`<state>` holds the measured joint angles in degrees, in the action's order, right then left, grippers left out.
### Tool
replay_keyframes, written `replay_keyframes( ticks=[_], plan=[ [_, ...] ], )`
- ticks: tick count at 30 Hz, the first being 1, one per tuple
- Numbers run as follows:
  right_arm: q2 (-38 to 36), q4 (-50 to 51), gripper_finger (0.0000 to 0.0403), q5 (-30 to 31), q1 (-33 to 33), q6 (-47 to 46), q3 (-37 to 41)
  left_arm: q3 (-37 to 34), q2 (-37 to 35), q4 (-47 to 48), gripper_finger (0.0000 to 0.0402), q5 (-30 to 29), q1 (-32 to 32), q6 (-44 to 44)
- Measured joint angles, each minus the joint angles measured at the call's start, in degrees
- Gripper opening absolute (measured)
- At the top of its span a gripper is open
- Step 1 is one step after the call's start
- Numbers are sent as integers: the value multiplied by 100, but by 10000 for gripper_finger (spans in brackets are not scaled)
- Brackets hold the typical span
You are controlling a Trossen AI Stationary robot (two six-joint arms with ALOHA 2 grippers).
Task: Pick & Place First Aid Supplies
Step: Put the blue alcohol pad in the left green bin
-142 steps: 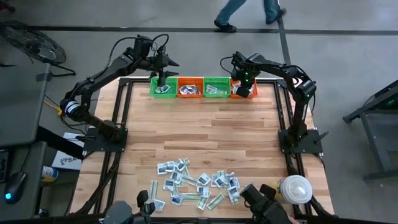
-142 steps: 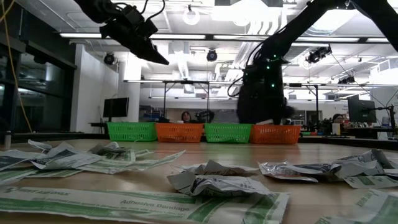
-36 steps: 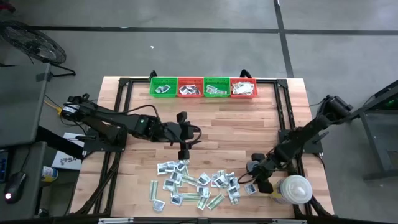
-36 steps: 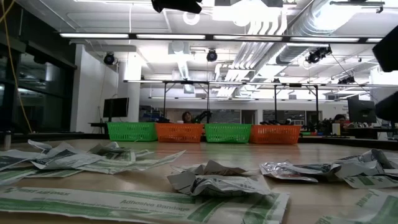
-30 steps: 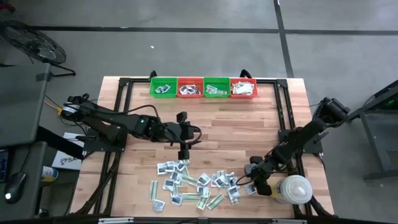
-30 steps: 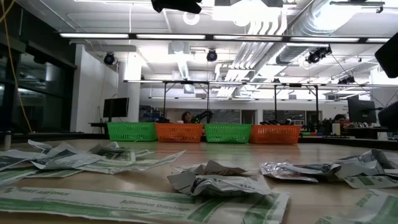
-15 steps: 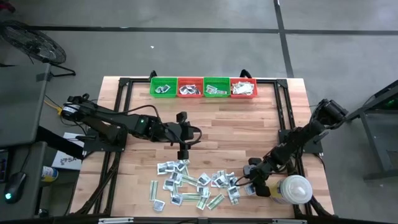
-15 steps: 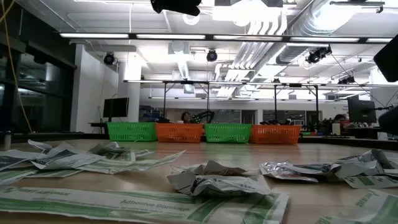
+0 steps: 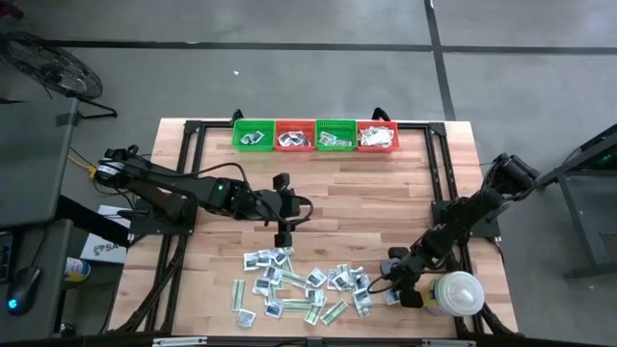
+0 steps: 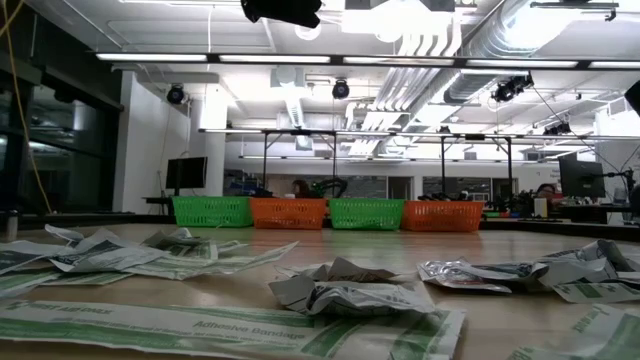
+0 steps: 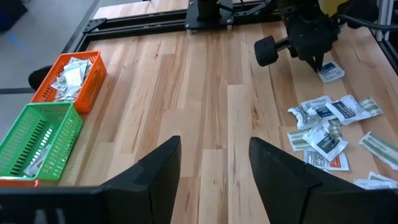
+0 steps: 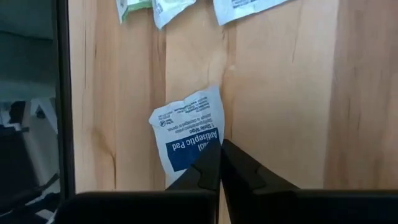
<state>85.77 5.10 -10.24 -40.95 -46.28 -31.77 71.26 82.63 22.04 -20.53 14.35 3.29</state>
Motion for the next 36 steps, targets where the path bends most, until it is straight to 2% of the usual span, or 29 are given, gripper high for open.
replay_keyframes(
  ticks=[10, 15, 20, 23, 27, 32, 36],
  plan=[
    [-1068, 731, 0, 1400, 180, -21, 7, 0, 0, -301, 186, -42, -9, 1],
    [-1834, 1031, 0, 2460, 422, 78, 4, 0, 0, -332, 186, -303, -9, 0],
    [-2577, 913, 0, 3746, 698, 347, 4, 0, 0, -571, 186, -483, -9, -1],
    [-2952, 471, 0, 4447, 889, 844, 4, 0, 3, -659, 186, -797, -9, -2],
    [-3251, -729, 0, 5099, 1205, 2082, -2, 0, 72, -1107, 186, -965, -99, -90],
    [-3221, -2530, 0, 5172, 1730, 3805, -7, 0, 336, -2128, 186, -212, -461, -176],
    [-3212, -3315, 0, 5242, 2084, 4507, -11, 0, 502, -2857, 186, 151, -705, -328]
  ],
)
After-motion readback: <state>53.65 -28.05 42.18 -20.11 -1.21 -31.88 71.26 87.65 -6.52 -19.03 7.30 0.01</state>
